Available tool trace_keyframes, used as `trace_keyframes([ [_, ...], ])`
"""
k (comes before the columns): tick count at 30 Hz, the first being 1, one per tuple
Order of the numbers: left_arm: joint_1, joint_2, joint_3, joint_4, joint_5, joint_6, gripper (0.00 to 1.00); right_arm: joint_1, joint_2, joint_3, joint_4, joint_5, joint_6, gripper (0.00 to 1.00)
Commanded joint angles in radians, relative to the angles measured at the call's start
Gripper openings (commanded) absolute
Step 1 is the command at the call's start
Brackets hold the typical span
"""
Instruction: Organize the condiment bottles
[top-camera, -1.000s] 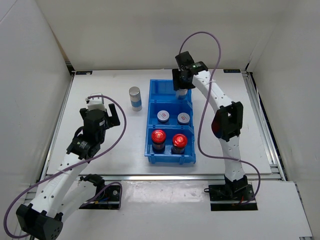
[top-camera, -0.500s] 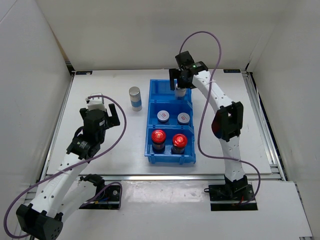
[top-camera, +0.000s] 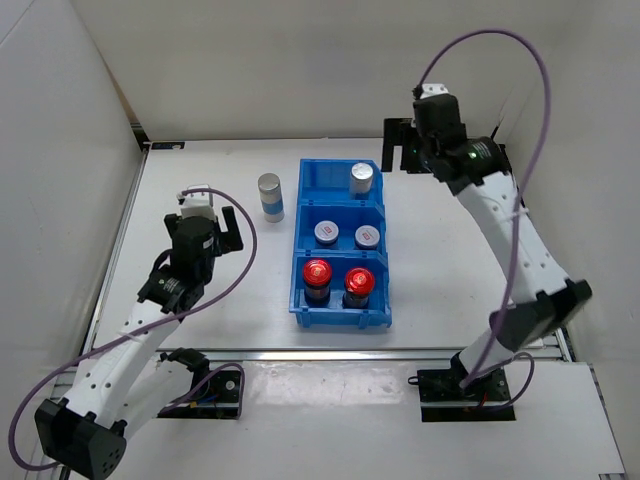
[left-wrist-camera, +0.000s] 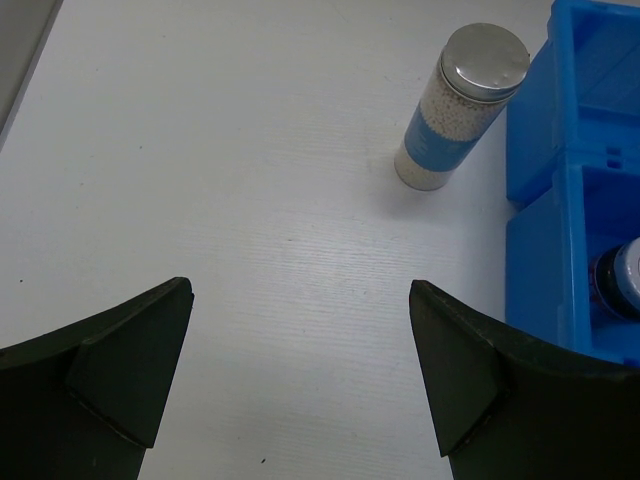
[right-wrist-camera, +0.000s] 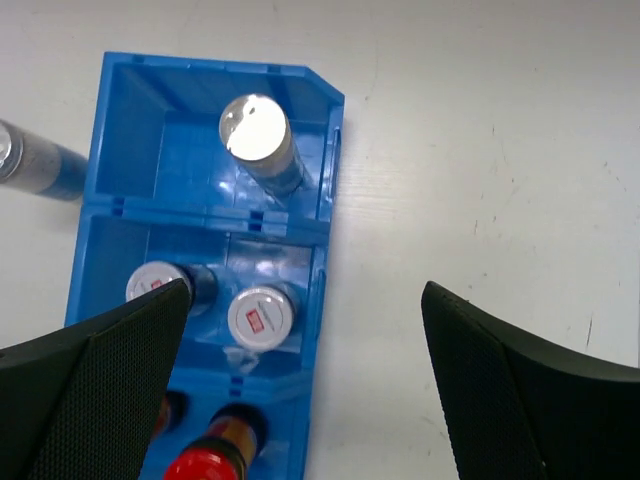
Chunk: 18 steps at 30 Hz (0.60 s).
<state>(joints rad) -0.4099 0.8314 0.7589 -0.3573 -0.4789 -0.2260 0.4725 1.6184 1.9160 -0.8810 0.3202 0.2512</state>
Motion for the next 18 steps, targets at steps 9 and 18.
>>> trace_keyframes([
  [9, -0.006, 0.011, -0.010, 0.020, 0.029, 0.005, 1.00, -0.021, -0.268, -0.299, -0.065, -0.029, 0.034, 1.00],
  [18, -0.006, 0.031, -0.010, 0.020, 0.039, 0.014, 1.00, -0.084, -0.383, -0.512, -0.026, -0.029, 0.023, 1.00],
])
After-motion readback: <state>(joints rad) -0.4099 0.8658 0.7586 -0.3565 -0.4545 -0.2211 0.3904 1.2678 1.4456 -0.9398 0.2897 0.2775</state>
